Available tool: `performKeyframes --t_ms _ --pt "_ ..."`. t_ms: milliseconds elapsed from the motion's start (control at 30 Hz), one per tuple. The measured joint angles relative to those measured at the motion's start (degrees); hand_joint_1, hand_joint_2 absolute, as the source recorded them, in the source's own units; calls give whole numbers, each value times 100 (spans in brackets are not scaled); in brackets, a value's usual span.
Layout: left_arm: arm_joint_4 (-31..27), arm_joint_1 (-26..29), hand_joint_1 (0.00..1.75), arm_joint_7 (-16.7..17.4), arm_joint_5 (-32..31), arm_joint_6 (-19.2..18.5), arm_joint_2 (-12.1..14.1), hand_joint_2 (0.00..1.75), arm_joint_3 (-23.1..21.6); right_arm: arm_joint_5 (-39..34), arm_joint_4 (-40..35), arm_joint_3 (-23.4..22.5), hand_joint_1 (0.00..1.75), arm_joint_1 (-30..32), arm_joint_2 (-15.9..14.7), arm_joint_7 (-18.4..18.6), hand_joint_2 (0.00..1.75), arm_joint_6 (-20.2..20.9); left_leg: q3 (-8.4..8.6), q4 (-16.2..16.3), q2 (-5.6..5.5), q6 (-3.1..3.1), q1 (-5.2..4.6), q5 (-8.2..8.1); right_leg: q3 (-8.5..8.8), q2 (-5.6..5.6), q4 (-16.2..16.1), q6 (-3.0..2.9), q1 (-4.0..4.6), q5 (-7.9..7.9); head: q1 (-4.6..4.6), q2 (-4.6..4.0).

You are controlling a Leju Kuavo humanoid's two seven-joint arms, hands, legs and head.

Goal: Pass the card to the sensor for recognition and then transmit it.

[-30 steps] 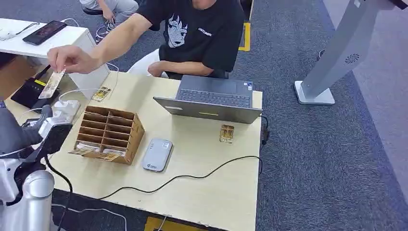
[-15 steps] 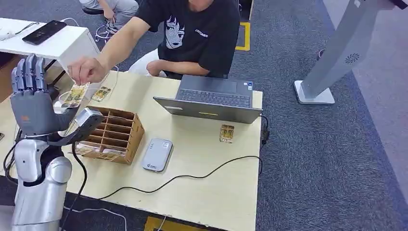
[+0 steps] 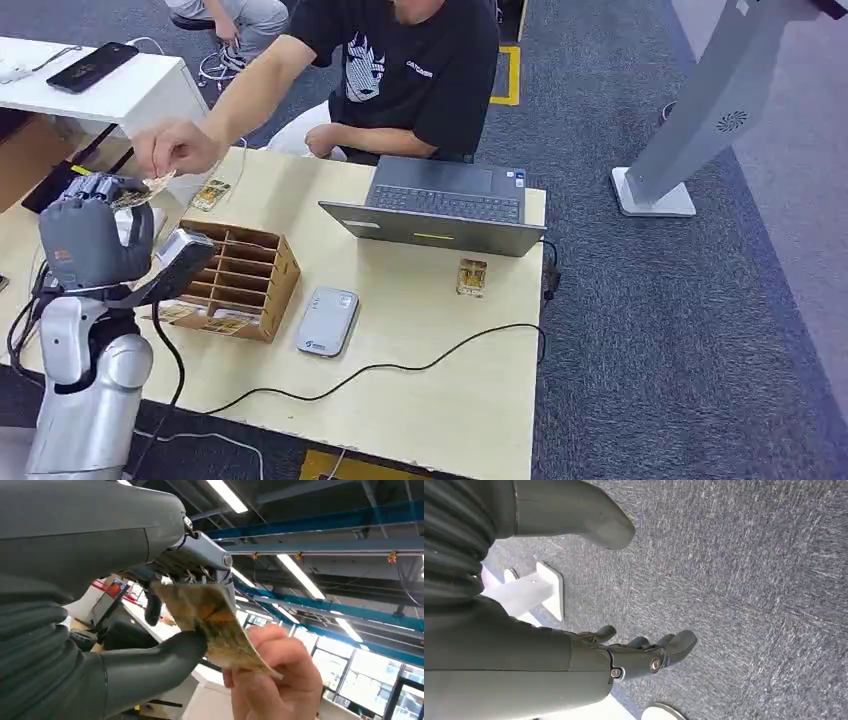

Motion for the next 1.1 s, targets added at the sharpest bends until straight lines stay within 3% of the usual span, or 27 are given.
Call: performKeyframes --t_ms 433,767,1100 --pt "0 134 175 -41 7 -136 20 175 -18 2 4 0 0 12 -4 22 175 -2 0 0 0 0 0 0 0 -1 0 0 0 0 -2 0" --pt "-7 199 175 -101 -116 -256 15 175 -317 7 15 0 0 11 -4 17 175 4 0 1 -1 0 0 0 0 -1 0 0 0 0 0 0" --pt "-52 264 175 -33 -236 -1023 -28 175 -940 9 17 0 0 11 -4 -24 175 22 0 1 -2 0 -1 0 0 -2 -1 0 -1 0 0 0"
